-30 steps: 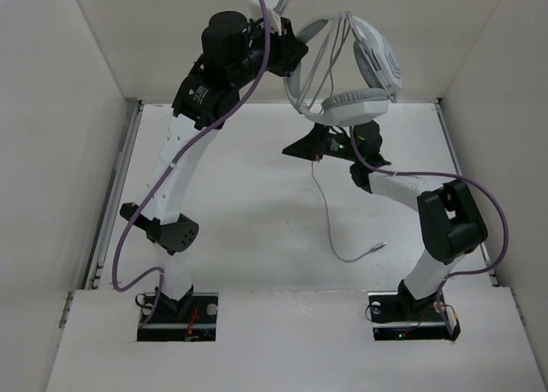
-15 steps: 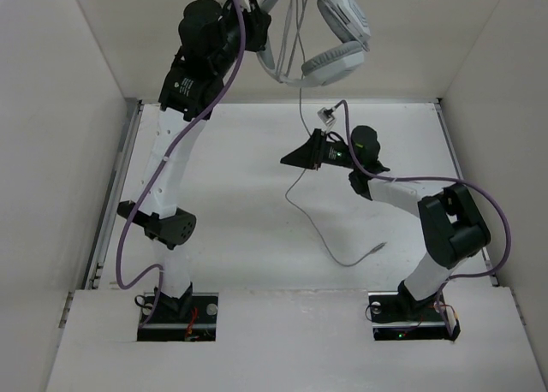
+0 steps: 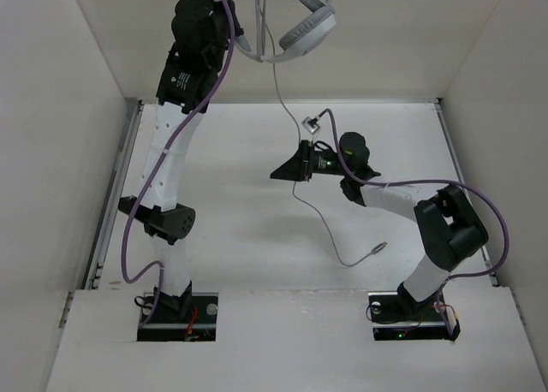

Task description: Wrap the headphones

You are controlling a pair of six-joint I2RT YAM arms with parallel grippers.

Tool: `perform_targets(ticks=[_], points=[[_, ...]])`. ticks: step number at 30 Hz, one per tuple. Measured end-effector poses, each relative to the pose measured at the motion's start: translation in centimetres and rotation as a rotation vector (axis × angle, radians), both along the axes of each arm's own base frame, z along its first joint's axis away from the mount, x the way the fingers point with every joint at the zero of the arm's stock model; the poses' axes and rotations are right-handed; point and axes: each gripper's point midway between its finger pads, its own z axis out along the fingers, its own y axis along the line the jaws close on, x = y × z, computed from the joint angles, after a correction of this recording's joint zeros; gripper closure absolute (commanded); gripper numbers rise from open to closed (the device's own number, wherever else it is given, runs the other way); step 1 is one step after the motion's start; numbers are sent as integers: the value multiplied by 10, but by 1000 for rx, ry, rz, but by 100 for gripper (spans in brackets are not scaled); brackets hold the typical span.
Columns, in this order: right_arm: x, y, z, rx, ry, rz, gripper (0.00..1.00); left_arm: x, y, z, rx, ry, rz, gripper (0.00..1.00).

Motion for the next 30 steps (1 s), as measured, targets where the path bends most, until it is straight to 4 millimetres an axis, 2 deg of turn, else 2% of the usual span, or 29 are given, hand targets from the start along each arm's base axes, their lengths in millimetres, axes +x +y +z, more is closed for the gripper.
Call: perform_targets(ticks=[3, 8, 12, 18, 24, 27, 30], points=[[-12, 6, -2, -9, -19, 43, 67, 8, 13, -2, 11, -5, 65, 99], [-38, 22, -5, -50, -60, 139, 85, 21, 33, -8, 31, -1, 154, 99], [-50, 30, -1, -79, -112, 189, 90, 28, 46, -12, 52, 0, 214, 99], [-48, 32, 4, -137, -183, 210, 92, 35, 58, -13, 82, -18, 279, 99], [-53, 38, 10, -212, -263, 245, 93, 44, 60, -17, 118, -32, 321, 99], [-61, 43, 14, -246, -314, 270, 92, 50, 55, -27, 149, -25, 328, 99], [-65, 44, 19, -291, -369, 288, 92, 60, 48, -47, 197, -7, 330, 99]])
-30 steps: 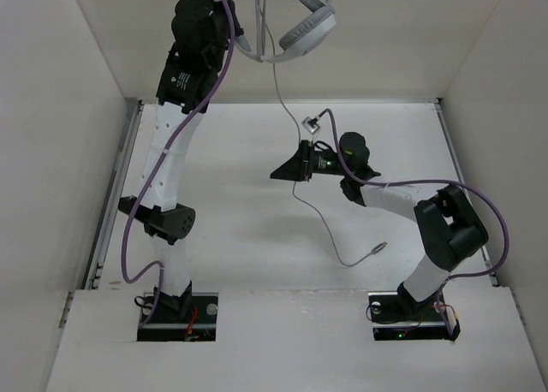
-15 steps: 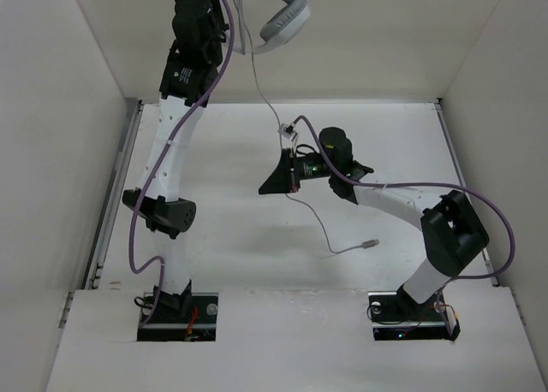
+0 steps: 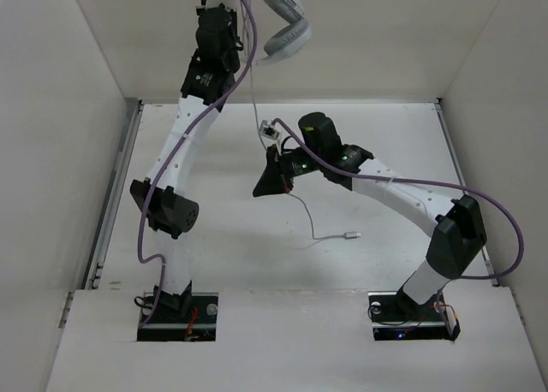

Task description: Wrap the headphones

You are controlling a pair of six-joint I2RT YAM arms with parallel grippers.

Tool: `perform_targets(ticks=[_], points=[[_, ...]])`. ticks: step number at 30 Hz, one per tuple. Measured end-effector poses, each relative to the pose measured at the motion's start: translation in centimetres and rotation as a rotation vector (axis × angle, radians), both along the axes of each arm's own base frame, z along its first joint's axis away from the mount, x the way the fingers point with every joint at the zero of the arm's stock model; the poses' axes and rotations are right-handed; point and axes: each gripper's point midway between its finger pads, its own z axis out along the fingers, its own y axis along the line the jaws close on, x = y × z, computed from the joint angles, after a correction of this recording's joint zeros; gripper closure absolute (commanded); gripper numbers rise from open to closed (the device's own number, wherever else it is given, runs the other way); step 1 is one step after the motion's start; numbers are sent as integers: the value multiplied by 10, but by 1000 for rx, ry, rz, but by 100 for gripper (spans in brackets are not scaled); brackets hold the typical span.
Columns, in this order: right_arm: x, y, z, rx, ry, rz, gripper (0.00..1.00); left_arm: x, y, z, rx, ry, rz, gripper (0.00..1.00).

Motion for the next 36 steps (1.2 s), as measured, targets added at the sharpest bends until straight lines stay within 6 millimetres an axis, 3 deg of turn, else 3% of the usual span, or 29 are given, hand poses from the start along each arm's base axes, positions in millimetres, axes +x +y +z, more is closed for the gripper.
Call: perform_targets(ticks=[5, 9, 13, 16, 20, 27, 31, 36], points=[[13, -8, 31, -49, -182, -14, 91, 18, -17, -69, 107, 123, -6, 99], [28, -24, 56, -97, -371, -58, 91, 22, -30, -131, 206, 252, -25, 99], [49, -53, 64, -196, -527, -127, 91, 15, -47, -170, 270, 331, -70, 99], [79, -86, 65, -286, -605, -215, 91, 5, -57, -190, 301, 377, -109, 99], [119, -135, 66, -403, -667, -347, 91, -11, -64, -197, 322, 409, -155, 99], [173, -213, 71, -593, -772, -560, 93, -42, -66, -176, 300, 400, -223, 99], [190, -243, 82, -649, -826, -661, 93, -64, -81, -173, 288, 406, -300, 99], [204, -261, 105, -652, -901, -756, 93, -89, -111, -188, 299, 452, -418, 99]])
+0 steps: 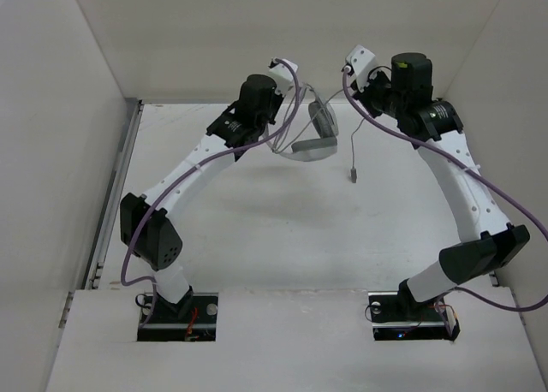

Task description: Wrap the headphones

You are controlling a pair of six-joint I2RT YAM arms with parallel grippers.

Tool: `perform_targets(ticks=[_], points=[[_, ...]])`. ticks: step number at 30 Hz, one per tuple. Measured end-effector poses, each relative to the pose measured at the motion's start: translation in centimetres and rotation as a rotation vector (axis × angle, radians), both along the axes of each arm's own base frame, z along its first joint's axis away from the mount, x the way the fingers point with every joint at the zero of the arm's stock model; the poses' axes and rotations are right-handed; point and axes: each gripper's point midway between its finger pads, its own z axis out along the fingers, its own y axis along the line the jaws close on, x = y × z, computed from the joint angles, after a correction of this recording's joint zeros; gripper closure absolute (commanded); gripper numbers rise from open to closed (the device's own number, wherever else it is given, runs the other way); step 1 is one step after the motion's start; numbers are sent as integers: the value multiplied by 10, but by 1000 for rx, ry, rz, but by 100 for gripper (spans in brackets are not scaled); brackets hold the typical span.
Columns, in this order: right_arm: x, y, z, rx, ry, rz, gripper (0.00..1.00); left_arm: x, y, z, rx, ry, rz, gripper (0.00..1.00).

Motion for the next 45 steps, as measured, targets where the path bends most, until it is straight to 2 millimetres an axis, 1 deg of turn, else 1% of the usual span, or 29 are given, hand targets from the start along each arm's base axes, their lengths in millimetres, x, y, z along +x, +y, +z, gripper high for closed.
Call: perform_targets(ticks=[3, 7, 12, 17, 21, 25, 26, 28, 31, 35, 38, 40, 42, 45], points=[[6, -4, 13, 8, -55, -20, 93, -10, -14, -11, 6, 41, -53, 99], [10, -6, 23, 13, -94, -33, 93, -15, -17, -17, 2, 70, -76, 99], [13, -6, 28, 20, -116, -36, 93, -19, -21, -20, -12, 96, -96, 99], [20, -4, 29, 33, -131, -41, 92, -35, -32, -16, -36, 119, -164, 99], [34, -3, 20, 45, -123, -51, 91, -52, -46, -6, -60, 123, -232, 99], [49, -3, 3, 64, -88, -66, 91, -68, -56, 10, -92, 115, -294, 99], [54, -4, -5, 66, -70, -71, 91, -71, -59, 15, -103, 112, -307, 99], [59, -3, -15, 81, -42, -75, 91, -74, -62, 25, -124, 102, -323, 99], [62, 1, -23, 117, -10, -70, 88, -77, -65, 39, -151, 86, -341, 99], [61, 6, -26, 223, 40, -50, 87, -82, -68, 59, -181, 68, -366, 99], [57, 14, -23, 346, 93, -14, 87, -89, -73, 79, -217, 45, -392, 99], [53, 22, -21, 441, 135, 23, 87, -94, -76, 95, -245, 27, -411, 98], [48, 32, -21, 539, 186, 66, 84, -100, -79, 114, -280, 6, -435, 98], [36, 52, -33, 723, 313, 133, 80, -111, -85, 140, -342, -23, -477, 98]])
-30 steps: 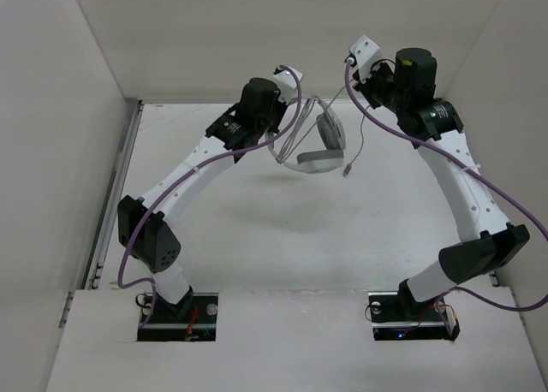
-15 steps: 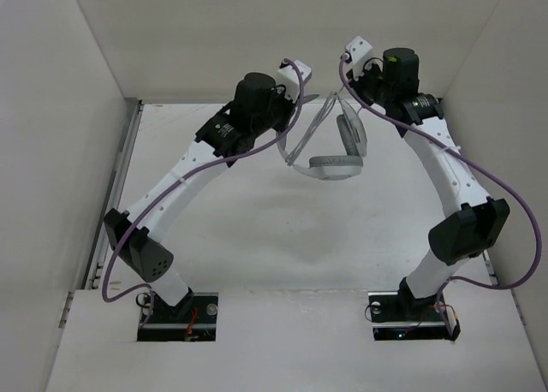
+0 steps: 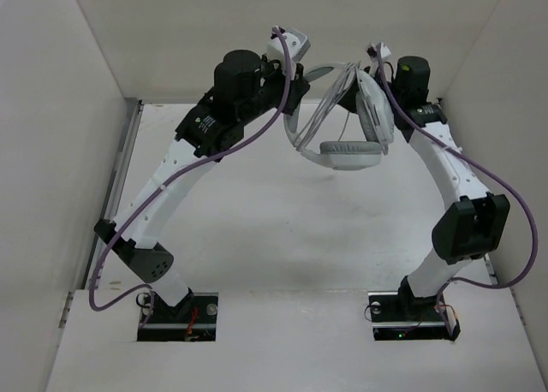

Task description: Wrap the headphones

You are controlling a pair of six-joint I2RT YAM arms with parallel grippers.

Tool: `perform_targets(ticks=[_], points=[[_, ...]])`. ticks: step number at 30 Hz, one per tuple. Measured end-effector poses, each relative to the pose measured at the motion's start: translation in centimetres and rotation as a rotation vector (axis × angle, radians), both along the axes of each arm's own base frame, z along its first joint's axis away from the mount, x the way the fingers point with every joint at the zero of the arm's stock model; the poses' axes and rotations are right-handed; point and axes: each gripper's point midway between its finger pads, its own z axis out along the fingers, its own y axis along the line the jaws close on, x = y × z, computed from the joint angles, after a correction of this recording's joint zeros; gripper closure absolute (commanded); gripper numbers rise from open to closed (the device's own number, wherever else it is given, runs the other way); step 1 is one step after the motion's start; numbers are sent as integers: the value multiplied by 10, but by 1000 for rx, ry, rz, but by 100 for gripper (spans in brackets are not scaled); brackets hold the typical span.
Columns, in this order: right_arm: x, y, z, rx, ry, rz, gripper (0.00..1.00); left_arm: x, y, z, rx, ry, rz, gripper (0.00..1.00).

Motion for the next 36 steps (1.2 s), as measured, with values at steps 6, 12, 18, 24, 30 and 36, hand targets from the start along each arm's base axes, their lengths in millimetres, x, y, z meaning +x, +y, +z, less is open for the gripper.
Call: perform_targets(ticks=[6, 12, 18, 24, 30, 36], points=[[-34, 39, -49, 328, 277, 113, 71, -22, -19, 33, -94, -8, -87, 98], [-66, 80, -38, 481, 359, 244, 69, -23, -39, 46, -139, -1, -125, 98], [-90, 110, -18, 525, 337, 354, 67, -6, -40, 63, -188, -21, -98, 98], [-97, 116, -24, 536, 365, 371, 65, 11, -22, 84, -229, -61, -44, 98], [-98, 116, -22, 555, 372, 375, 64, 21, -6, 98, -264, -84, 6, 98], [-101, 119, -19, 565, 364, 389, 64, 31, 5, 109, -299, -103, 55, 97]])
